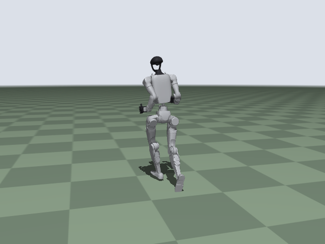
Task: Walk run
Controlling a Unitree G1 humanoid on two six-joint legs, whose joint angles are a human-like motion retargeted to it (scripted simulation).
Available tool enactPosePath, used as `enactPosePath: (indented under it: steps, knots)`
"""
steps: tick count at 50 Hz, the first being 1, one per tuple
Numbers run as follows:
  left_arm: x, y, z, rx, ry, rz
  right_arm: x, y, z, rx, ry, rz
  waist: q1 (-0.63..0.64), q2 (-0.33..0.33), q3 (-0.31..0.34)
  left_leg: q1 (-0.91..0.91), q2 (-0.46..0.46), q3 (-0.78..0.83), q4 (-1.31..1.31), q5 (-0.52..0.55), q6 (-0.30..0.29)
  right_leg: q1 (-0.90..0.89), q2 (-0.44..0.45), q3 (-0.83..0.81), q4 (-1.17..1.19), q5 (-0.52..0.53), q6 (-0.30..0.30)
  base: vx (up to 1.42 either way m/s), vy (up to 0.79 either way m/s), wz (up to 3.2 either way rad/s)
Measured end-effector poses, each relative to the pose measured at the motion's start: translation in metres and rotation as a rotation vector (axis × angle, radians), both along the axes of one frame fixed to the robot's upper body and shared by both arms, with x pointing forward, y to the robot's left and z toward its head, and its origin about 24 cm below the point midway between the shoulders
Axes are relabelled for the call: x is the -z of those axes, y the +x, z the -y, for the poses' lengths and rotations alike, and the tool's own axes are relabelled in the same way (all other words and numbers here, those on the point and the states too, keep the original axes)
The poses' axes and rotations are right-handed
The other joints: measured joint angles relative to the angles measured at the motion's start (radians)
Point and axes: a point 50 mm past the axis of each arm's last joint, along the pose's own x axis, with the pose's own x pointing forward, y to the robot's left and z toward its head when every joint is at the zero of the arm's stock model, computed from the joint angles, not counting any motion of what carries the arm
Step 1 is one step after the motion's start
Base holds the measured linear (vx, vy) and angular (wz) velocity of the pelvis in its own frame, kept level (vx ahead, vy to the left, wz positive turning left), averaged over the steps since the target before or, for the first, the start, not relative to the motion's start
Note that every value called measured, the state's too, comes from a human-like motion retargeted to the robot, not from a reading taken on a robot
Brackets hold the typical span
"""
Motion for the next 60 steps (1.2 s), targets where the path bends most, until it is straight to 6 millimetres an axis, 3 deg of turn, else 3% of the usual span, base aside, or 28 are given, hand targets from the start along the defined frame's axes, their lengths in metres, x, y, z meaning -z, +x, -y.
enactPosePath:
  steps: [2, 3, 5, 8, 10, 14, 16, 17, 18, 20, 22, 23, 25, 27, 30, 33, 35, 37, 38, 40, 42, 43, 45, 47, 50, 53, 57, 60]
  knots:
    - [-0.012, 0.012, -0.004, 0.002, 0.083, 0.065, 0.021, -0.019, -0.008, -0.021, -0.020, -0.110, -0.083, -0.012, -0.005, 0.013, -0.065, -0.155, 0.166, -0.110, -0.019, -0.071, 0.062, -0.005, 0.275, 0.000, 0.039, 1.88, -0.45, 1.47]
    - [-0.022, 0.026, -0.008, -0.013, 0.121, 0.134, 0.030, -0.027, -0.014, -0.050, -0.020, -0.156, -0.106, 0.025, -0.010, 0.001, -0.061, -0.272, 0.208, -0.145, -0.049, -0.116, 0.121, 0.002, 0.288, 0.000, 0.023, 1.77, -0.52, 0.27]
    - [-0.042, 0.059, -0.013, 0.000, 0.160, 0.273, 0.049, -0.045, -0.016, -0.070, -0.010, -0.268, -0.121, 0.094, -0.033, 0.046, 0.058, -0.238, 0.249, -0.226, -0.076, -0.227, 0.177, -0.001, 0.335, -0.108, 0.005, 1.17, -0.38, -0.14]
    - [-0.065, 0.089, 0.008, 0.111, 0.108, 0.401, 0.072, -0.091, -0.008, -0.058, 0.014, -0.452, -0.106, 0.119, -0.067, 0.185, 0.105, -0.193, 0.177, -0.234, -0.110, -0.368, 0.143, -0.004, 0.299, -0.312, -0.068, 1.81, -0.50, -0.13]
    - [-0.085, 0.102, 0.016, 0.154, 0.080, 0.486, 0.077, -0.117, 0.003, -0.025, 0.007, -0.533, -0.153, 0.147, -0.081, 0.283, 0.102, -0.218, 0.089, -0.150, -0.142, -0.460, 0.062, -0.051, 0.207, -0.426, -0.077, 1.36, -0.30, 0.81]
    - [-0.102, 0.103, 0.022, 0.207, 0.099, 0.548, 0.075, -0.137, 0.026, 0.052, -0.036, -0.575, -0.271, 0.197, -0.108, 0.467, 0.099, -0.228, -0.055, 0.226, -0.262, -0.553, -0.043, -0.114, -0.156, -0.525, -0.122, 1.59, -0.38, 0.71]
    - [-0.101, 0.098, 0.018, 0.214, 0.133, 0.530, 0.070, -0.129, 0.031, 0.076, -0.051, -0.535, -0.304, 0.210, -0.116, 0.544, 0.107, -0.205, -0.078, 0.424, -0.333, -0.555, -0.028, -0.028, -0.333, -0.591, -0.131, 1.13, -0.26, -0.02]
    - [-0.099, 0.095, 0.015, 0.209, 0.154, 0.512, 0.066, -0.120, 0.031, 0.082, -0.059, -0.499, -0.308, 0.213, -0.116, 0.575, 0.106, -0.199, -0.072, 0.513, -0.377, -0.547, -0.022, 0.013, -0.393, -0.587, -0.135, 1.43, -0.44, -0.70]
    - [-0.095, 0.091, 0.010, 0.192, 0.176, 0.486, 0.061, -0.109, 0.031, 0.086, -0.070, -0.451, -0.302, 0.206, -0.112, 0.599, 0.087, -0.209, -0.046, 0.594, -0.434, -0.536, -0.030, 0.027, -0.417, -0.515, -0.156, 1.59, -0.48, -1.02]
    - [-0.086, 0.083, 0.002, 0.148, 0.211, 0.432, 0.046, -0.082, 0.025, 0.098, -0.081, -0.334, -0.278, 0.218, -0.094, 0.563, 0.070, -0.233, 0.157, 0.678, -0.524, -0.515, -0.030, -0.079, -0.317, -0.557, -0.279, 1.76, -0.51, -1.26]
    - [-0.059, 0.060, -0.002, 0.124, 0.234, 0.315, 0.036, -0.062, 0.014, 0.123, -0.018, -0.242, -0.256, 0.240, -0.080, 0.476, 0.085, -0.235, 0.474, 0.671, -0.514, -0.459, 0.067, 0.024, -0.183, -0.622, -0.314, 2.03, -0.61, -0.65]
    - [-0.043, 0.049, 0.001, 0.124, 0.221, 0.241, 0.031, -0.050, 0.015, 0.159, 0.045, -0.185, -0.249, 0.235, -0.093, 0.422, 0.080, -0.249, 0.545, 0.652, -0.487, -0.442, 0.061, 0.043, -0.147, -0.669, -0.314, 1.97, -0.53, 0.26]
    - [-0.016, 0.029, 0.010, 0.110, 0.141, 0.125, 0.021, -0.021, 0.019, 0.169, 0.232, -0.073, -0.243, 0.212, -0.111, 0.275, 0.126, -0.200, 0.719, 0.493, -0.417, -0.387, 0.040, 0.048, -0.130, -0.730, -0.314, 1.31, -0.30, 0.26]
    - [-0.001, 0.008, 0.017, 0.070, 0.038, 0.054, 0.009, 0.003, 0.007, 0.108, 0.360, 0.016, -0.193, 0.184, -0.121, 0.166, 0.120, -0.142, 0.720, 0.330, -0.331, -0.296, 0.046, 0.089, -0.175, -0.726, -0.326, 1.48, -0.20, -0.63]
    - [0.010, -0.020, 0.011, 0.008, -0.011, -0.022, -0.015, 0.017, 0.012, 0.048, 0.368, 0.136, -0.116, 0.147, -0.108, 0.008, 0.118, -0.090, 0.588, 0.161, -0.227, -0.169, 0.046, 0.104, -0.271, -0.585, -0.306, 1.51, -0.21, -0.54]
    - [0.013, -0.034, -0.001, -0.015, 0.029, -0.069, -0.028, 0.014, 0.015, -0.014, 0.238, 0.167, -0.007, 0.093, -0.108, -0.083, 0.087, -0.041, 0.257, 0.091, -0.160, -0.049, 0.021, 0.070, -0.359, -0.316, -0.236, 1.61, -0.32, -0.72]
    - [0.014, -0.033, -0.003, -0.004, 0.038, -0.080, -0.026, 0.004, 0.019, -0.026, 0.140, 0.124, 0.050, 0.080, -0.106, -0.079, 0.048, -0.078, 0.009, 0.028, -0.117, 0.021, 0.036, 0.073, -0.391, -0.115, -0.173, 1.55, -0.28, -0.31]
    - [0.009, -0.022, -0.002, 0.005, 0.038, -0.045, -0.018, -0.005, 0.018, -0.035, 0.077, 0.060, 0.082, 0.057, -0.079, -0.054, 0.029, -0.099, -0.105, 0.025, -0.146, 0.061, 0.001, 0.018, -0.296, 0.000, -0.083, 1.58, -0.27, -0.13]
    - [0.004, -0.014, -0.002, 0.012, 0.044, -0.012, -0.013, -0.009, 0.015, -0.038, 0.061, 0.028, 0.076, 0.042, -0.055, -0.036, 0.005, -0.096, -0.109, 0.069, -0.112, 0.055, -0.010, 0.028, -0.156, 0.000, -0.023, 1.71, -0.33, 0.47]
    - [-0.012, 0.006, -0.004, 0.032, 0.082, 0.080, 0.000, -0.016, 0.010, -0.051, 0.045, -0.037, 0.024, 0.008, -0.030, 0.000, -0.037, -0.038, -0.037, 0.033, 0.000, 0.008, -0.025, 0.001, 0.123, 0.000, 0.074, 1.49, -0.42, 1.15]
    - [-0.027, 0.019, -0.006, 0.047, 0.135, 0.167, 0.026, -0.037, -0.001, -0.072, 0.047, -0.165, -0.055, 0.022, -0.048, 0.017, -0.064, -0.169, 0.141, -0.084, -0.016, -0.047, 0.107, 0.014, 0.260, -0.002, 0.087, 1.95, -0.47, 1.23]
    - [-0.035, 0.030, -0.008, 0.041, 0.152, 0.227, 0.042, -0.050, -0.005, -0.083, 0.056, -0.248, -0.082, 0.065, -0.065, -0.001, -0.043, -0.299, 0.200, -0.124, -0.064, -0.093, 0.178, 0.009, 0.260, -0.009, 0.061, 1.90, -0.50, 0.42]
    - [-0.052, 0.055, -0.017, 0.009, 0.145, 0.348, 0.067, -0.072, -0.013, -0.117, 0.091, -0.399, -0.112, 0.104, -0.082, 0.030, 0.079, -0.200, 0.279, -0.210, -0.089, -0.204, 0.204, 0.037, 0.351, -0.152, 0.049, 1.22, -0.41, -0.15]
    - [-0.067, 0.076, -0.002, 0.082, 0.097, 0.433, 0.086, -0.105, -0.013, -0.117, 0.150, -0.552, -0.108, 0.131, -0.105, 0.134, 0.122, -0.183, 0.220, -0.228, -0.114, -0.301, 0.172, 0.005, 0.323, -0.300, -0.011, 1.43, -0.43, -0.14]
    - [-0.090, 0.092, 0.009, 0.148, 0.074, 0.534, 0.098, -0.144, -0.002, -0.094, 0.195, -0.696, -0.157, 0.159, -0.103, 0.279, 0.108, -0.198, 0.091, -0.103, -0.154, -0.434, 0.041, -0.079, 0.193, -0.451, -0.083, 1.48, -0.43, 0.40]
    - [-0.096, 0.089, 0.010, 0.154, 0.093, 0.552, 0.090, -0.151, 0.015, 0.012, 0.155, -0.669, -0.243, 0.196, -0.110, 0.422, 0.110, -0.177, -0.025, 0.177, -0.239, -0.504, -0.057, -0.157, -0.088, -0.516, -0.129, 1.42, -0.33, 0.58]
    - [-0.085, 0.077, 0.007, 0.141, 0.111, 0.479, 0.072, -0.120, 0.020, 0.089, 0.084, -0.506, -0.317, 0.236, -0.112, 0.571, 0.117, -0.158, -0.076, 0.558, -0.380, -0.518, -0.053, -0.062, -0.414, -0.620, -0.158, 1.51, -0.43, -0.02]
    - [-0.077, 0.067, -0.001, 0.125, 0.123, 0.434, 0.049, -0.072, 0.008, 0.114, 0.059, -0.319, -0.335, 0.230, -0.066, 0.560, 0.092, -0.223, 0.194, 0.678, -0.508, -0.469, -0.039, -0.021, -0.373, -0.431, -0.238, 1.39, -0.43, -0.71]
